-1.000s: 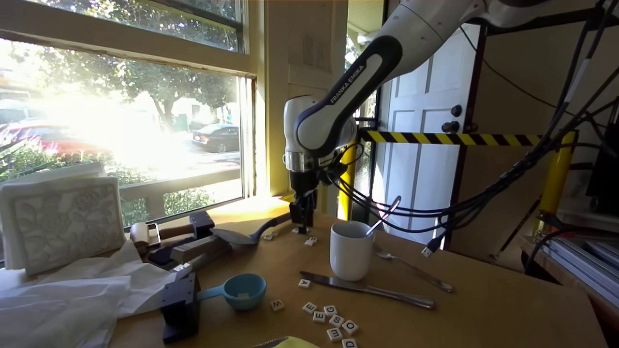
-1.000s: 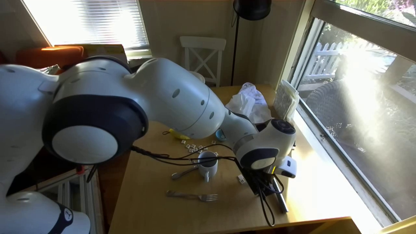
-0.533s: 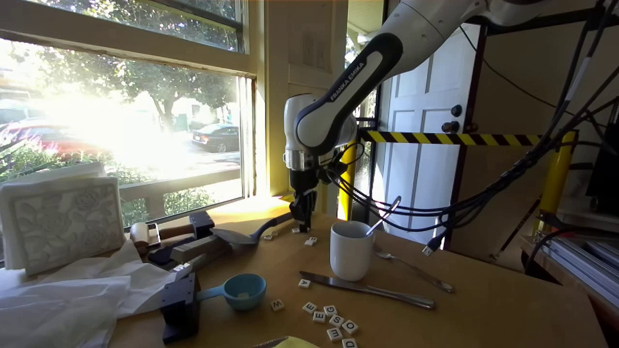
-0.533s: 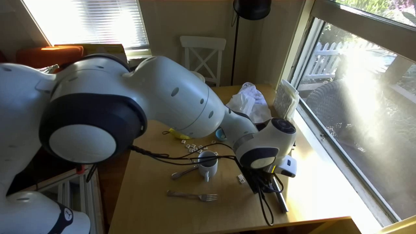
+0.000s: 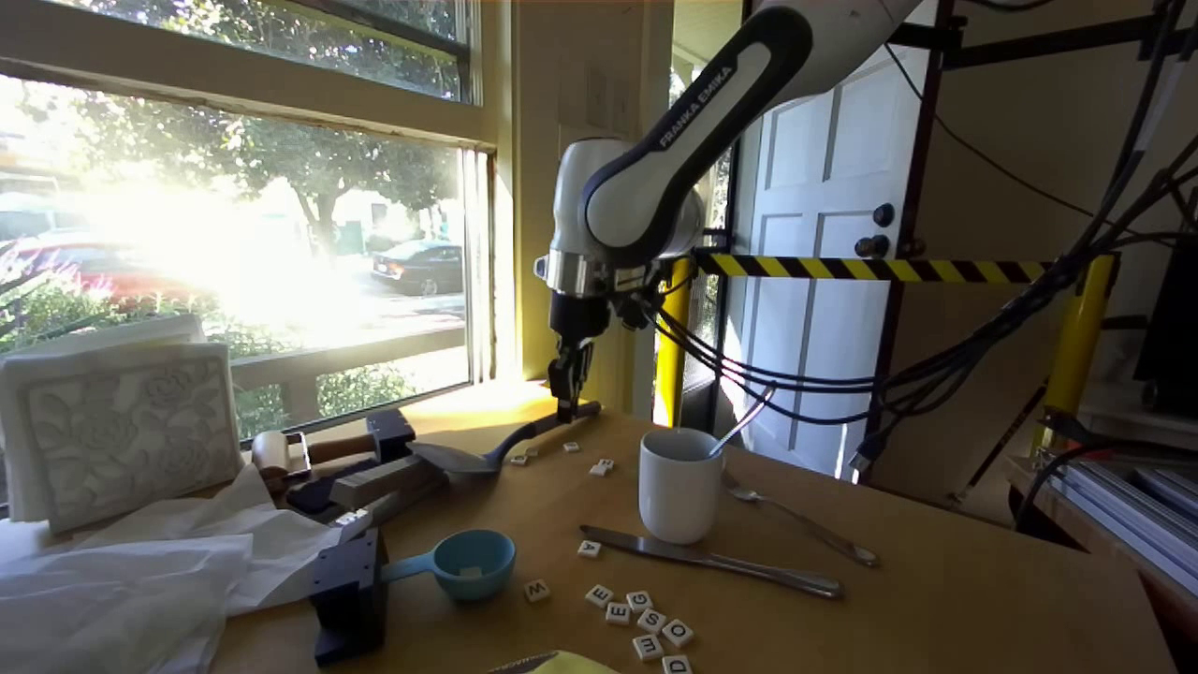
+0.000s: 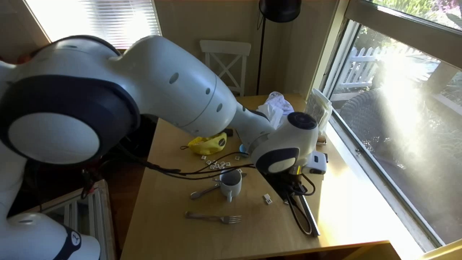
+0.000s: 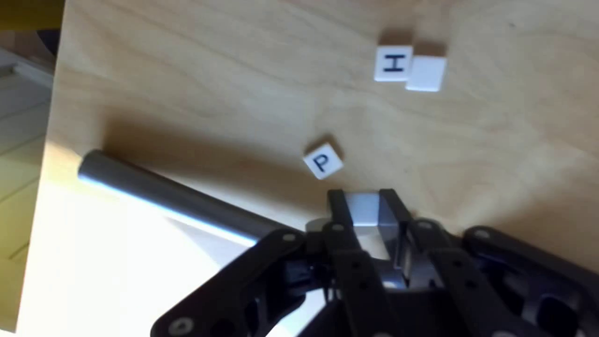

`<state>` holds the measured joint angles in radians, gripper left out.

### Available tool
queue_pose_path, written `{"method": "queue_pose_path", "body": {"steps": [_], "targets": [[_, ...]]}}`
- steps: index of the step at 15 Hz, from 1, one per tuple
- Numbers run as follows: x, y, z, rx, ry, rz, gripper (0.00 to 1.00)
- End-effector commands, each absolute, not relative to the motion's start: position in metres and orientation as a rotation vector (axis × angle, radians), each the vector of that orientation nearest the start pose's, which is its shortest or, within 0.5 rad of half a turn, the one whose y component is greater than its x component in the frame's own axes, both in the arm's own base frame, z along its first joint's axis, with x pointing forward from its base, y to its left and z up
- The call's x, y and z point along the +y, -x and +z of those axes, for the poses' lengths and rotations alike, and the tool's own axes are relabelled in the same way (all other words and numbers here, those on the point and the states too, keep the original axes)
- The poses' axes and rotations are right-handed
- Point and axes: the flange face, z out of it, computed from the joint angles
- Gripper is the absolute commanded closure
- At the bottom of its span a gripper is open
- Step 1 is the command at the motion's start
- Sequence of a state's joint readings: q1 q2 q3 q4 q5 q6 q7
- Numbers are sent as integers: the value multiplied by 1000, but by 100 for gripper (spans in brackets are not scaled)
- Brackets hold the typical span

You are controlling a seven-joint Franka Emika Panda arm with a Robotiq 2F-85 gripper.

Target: Put the blocks inside the blue cup

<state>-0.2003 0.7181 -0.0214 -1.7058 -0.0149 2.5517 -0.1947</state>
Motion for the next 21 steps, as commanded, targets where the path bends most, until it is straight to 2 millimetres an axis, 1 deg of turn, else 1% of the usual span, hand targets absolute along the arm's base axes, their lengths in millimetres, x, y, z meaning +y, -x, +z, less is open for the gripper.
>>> {"method": "queue_pose_path", "body": {"steps": [1,3,5,7,9,10,12,14,21], "targets": [[-89,-650,230,-302,3150,-254,95],[-50,-649,248,-472,3104,-271,95],[-10,-651,258,-641,3051,-281,95],[25,-653,259,-806,2989,-283,95],[55,-658,253,-966,2930,-260,95],[66,-660,249,-1042,2900,-244,95],[80,-664,236,-1166,2873,-191,95],[88,-668,223,-1226,2859,-160,95],[100,-694,183,-1308,2869,-136,95]]}}
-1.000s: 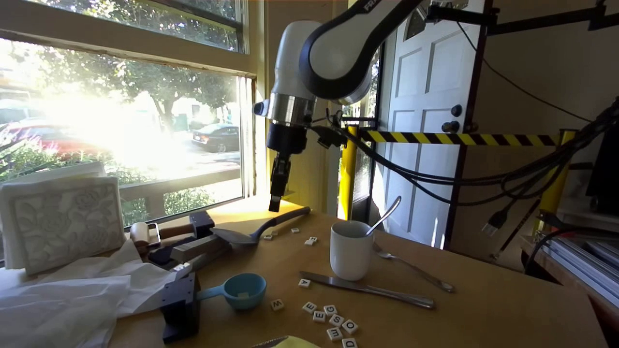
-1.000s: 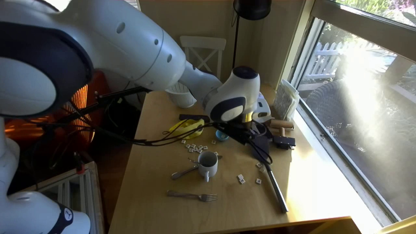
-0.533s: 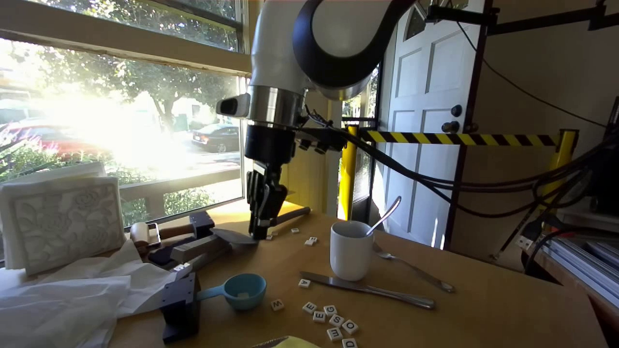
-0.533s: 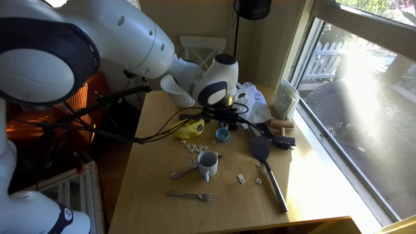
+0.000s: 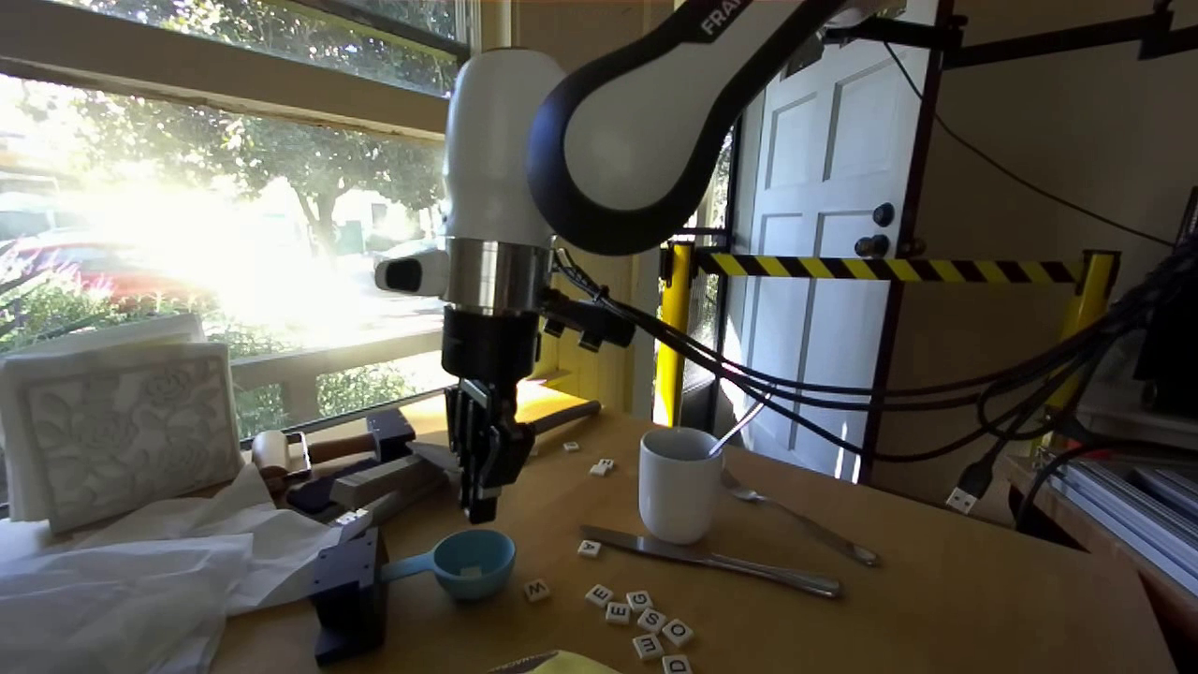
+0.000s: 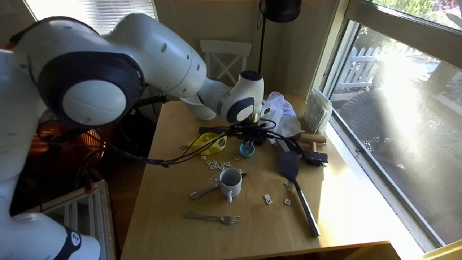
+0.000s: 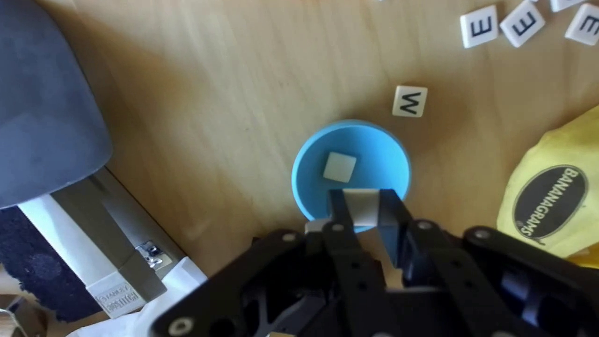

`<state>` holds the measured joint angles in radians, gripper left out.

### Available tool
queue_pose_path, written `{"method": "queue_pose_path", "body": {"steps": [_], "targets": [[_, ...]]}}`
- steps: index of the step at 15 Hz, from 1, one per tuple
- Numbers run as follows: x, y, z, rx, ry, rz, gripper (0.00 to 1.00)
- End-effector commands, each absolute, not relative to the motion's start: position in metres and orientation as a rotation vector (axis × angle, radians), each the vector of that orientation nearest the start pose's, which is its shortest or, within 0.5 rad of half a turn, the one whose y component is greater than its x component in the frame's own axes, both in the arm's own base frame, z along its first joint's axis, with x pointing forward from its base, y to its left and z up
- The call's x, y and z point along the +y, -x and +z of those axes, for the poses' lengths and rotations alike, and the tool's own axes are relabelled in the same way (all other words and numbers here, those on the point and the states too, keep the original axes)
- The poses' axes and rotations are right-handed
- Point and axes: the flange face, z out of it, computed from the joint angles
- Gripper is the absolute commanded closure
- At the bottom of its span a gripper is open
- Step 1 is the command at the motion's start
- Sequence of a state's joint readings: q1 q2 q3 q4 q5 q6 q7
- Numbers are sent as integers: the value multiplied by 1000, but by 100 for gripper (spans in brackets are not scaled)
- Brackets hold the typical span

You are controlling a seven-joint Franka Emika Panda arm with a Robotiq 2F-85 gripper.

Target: Put the blocks inside the blue cup

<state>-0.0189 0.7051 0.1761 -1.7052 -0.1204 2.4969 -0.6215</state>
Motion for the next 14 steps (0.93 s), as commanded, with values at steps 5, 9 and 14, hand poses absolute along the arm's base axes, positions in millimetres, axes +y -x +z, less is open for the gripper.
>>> {"method": "queue_pose_path", "body": {"steps": [5,9,14], "targets": [[106,-705,170,-1322,2869,-91,53],[105,-709,172,-1320,2873,-76,26],[52,-720,198,-991,3058,-123,0]]}}
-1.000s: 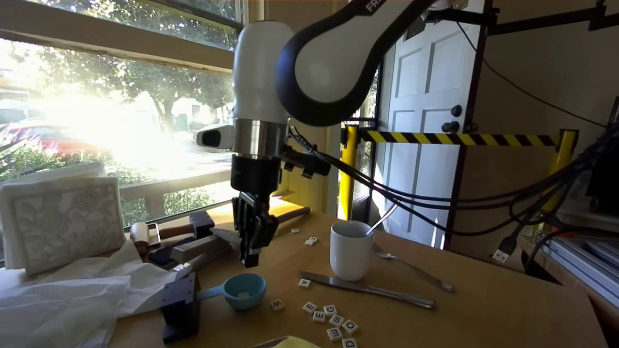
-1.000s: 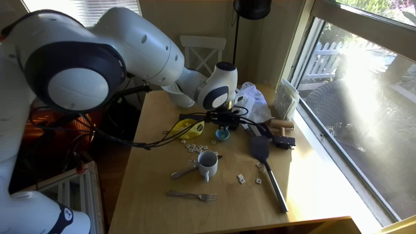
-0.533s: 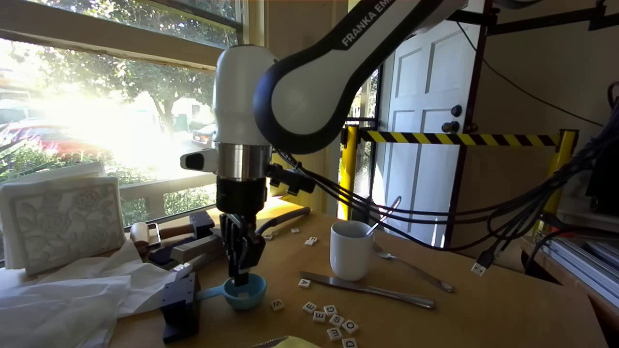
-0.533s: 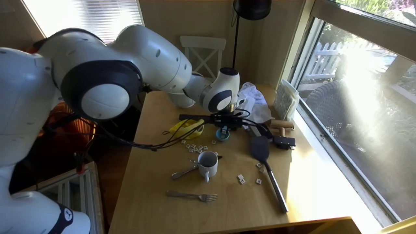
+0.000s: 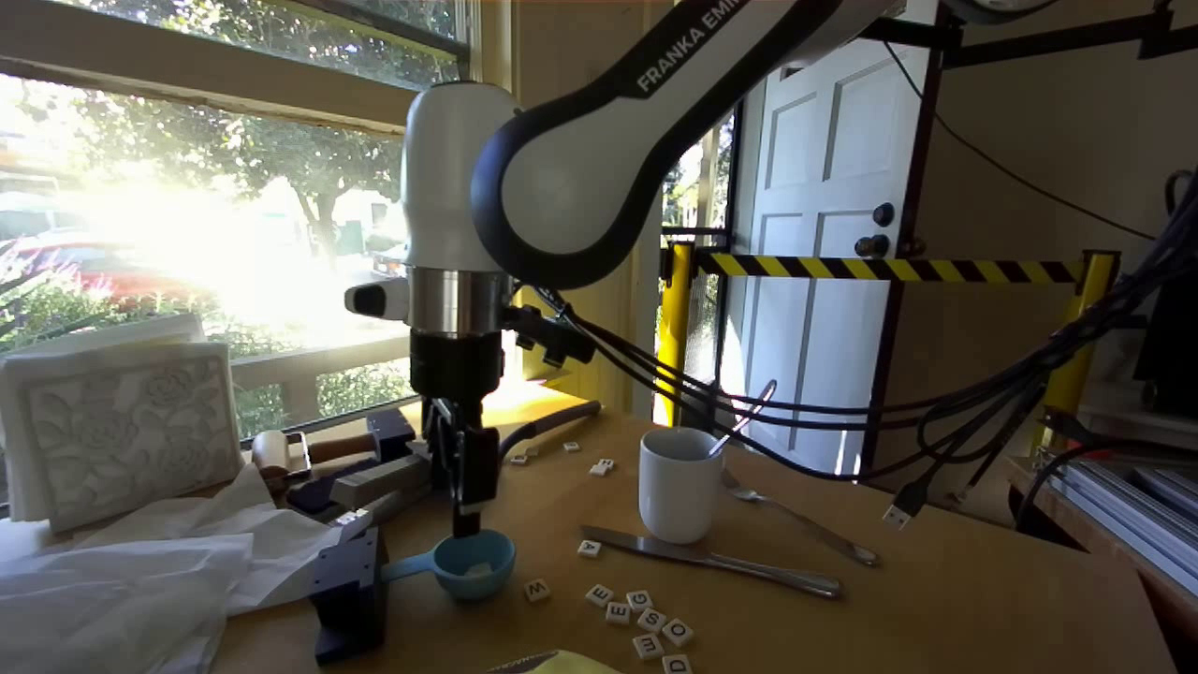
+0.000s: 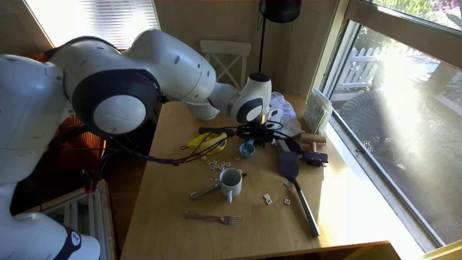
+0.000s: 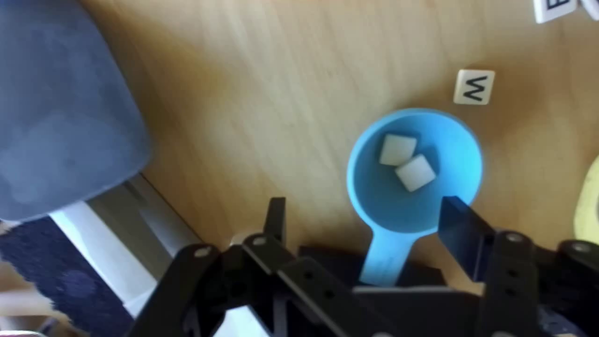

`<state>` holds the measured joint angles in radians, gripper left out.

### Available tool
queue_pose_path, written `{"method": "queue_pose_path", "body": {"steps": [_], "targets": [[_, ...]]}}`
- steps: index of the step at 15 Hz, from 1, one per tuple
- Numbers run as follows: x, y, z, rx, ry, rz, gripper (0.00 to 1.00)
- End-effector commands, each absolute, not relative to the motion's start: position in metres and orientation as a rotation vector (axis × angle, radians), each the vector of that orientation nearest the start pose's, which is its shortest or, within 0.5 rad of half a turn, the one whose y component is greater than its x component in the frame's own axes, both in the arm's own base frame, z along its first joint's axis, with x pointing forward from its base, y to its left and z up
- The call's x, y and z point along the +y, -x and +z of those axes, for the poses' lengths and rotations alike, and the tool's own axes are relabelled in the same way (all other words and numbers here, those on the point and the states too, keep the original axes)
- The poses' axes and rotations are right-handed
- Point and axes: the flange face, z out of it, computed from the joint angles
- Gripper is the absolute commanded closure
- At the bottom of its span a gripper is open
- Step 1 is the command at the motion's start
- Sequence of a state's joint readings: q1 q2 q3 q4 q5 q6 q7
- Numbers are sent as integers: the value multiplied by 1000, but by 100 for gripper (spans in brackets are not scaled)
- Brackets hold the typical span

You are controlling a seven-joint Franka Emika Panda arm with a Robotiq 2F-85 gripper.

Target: Put the blocks inside the blue cup

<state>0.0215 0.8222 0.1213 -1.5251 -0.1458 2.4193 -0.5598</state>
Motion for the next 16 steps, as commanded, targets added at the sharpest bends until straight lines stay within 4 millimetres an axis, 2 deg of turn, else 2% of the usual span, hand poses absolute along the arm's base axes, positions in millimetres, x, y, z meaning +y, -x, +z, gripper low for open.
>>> {"method": "queue_pose_path", "body": {"steps": [1,4,6,8,9,10,14,16], "targets": [[31,-723,200,-901,3086,-111,0],[-29,-728,197,-648,3167,-72,0],[-60,-730,187,-477,3215,-46,0],[-81,-728,175,-314,3256,28,0],[-90,-727,169,-245,3262,65,9],[-95,-725,165,-196,3261,99,28],[-107,-722,153,-67,3254,175,56],[-111,-725,150,-42,3256,143,70]]}}
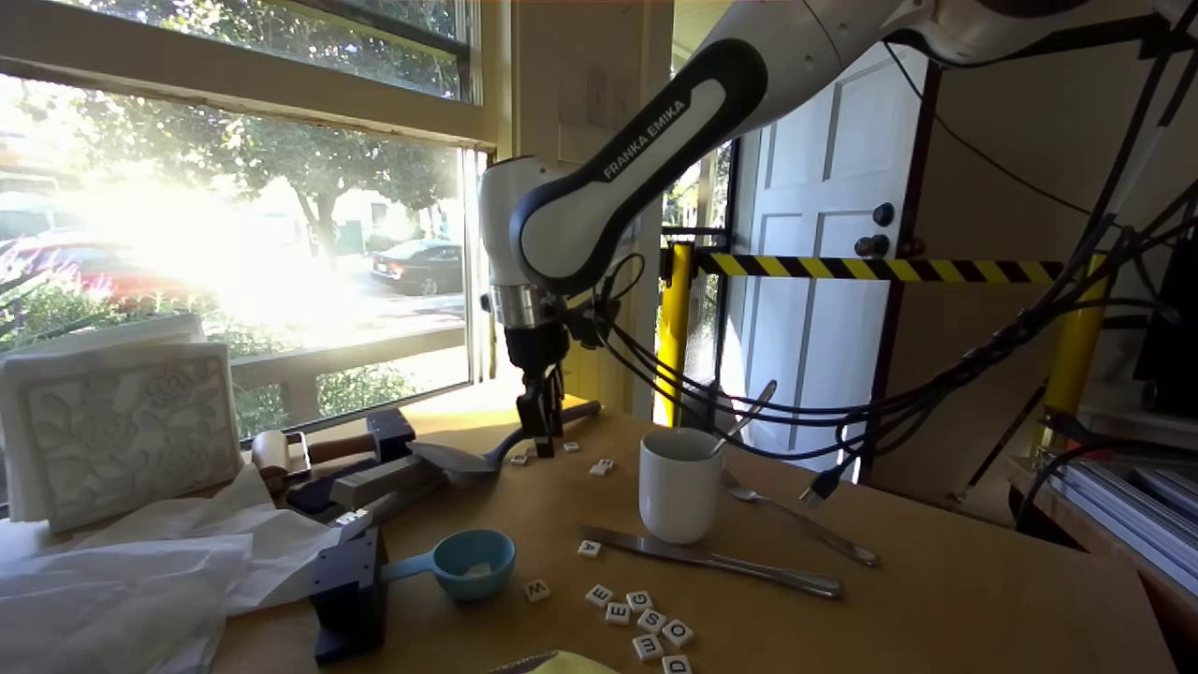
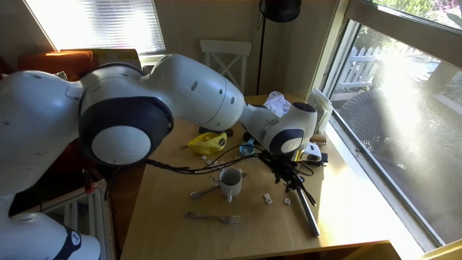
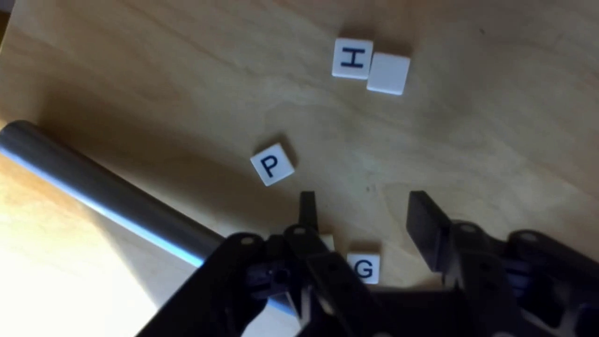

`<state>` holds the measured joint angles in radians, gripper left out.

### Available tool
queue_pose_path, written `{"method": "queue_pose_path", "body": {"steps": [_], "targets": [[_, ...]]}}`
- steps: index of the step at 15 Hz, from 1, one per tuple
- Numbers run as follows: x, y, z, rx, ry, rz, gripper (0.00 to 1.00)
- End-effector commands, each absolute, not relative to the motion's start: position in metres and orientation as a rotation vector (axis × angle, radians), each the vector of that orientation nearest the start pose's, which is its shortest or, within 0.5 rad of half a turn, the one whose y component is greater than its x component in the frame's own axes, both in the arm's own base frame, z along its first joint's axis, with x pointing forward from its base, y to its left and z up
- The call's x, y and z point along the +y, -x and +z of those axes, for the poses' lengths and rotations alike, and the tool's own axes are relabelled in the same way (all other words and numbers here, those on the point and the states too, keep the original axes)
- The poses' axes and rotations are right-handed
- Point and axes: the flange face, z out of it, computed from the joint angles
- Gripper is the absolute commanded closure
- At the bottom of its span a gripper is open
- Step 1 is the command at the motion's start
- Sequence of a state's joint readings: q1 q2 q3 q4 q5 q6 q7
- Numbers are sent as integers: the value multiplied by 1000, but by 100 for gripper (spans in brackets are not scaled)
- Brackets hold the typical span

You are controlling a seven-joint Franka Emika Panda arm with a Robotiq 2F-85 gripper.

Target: Put the blocks inside the blue cup

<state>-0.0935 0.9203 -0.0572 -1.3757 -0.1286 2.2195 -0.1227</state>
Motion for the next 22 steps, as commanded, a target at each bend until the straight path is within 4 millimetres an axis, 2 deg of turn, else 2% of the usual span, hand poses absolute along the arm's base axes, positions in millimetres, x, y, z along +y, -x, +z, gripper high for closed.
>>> {"method": "queue_pose_path", "body": {"steps": [1,3,7,8,9,11,15,20,22], "targets": [[-113,-727,150,-39,3257,137,78],[-120,-731,147,-49,3259,120,65],[-132,-738,141,-57,3254,77,65],[-135,-740,140,-65,3252,65,55],[-137,-742,138,-76,3250,57,56],[-140,-745,137,-86,3247,43,50],[-142,-751,138,-123,3237,11,59],[-143,-752,138,-188,3220,-2,64],[-144,-752,138,-198,3213,1,62]]}}
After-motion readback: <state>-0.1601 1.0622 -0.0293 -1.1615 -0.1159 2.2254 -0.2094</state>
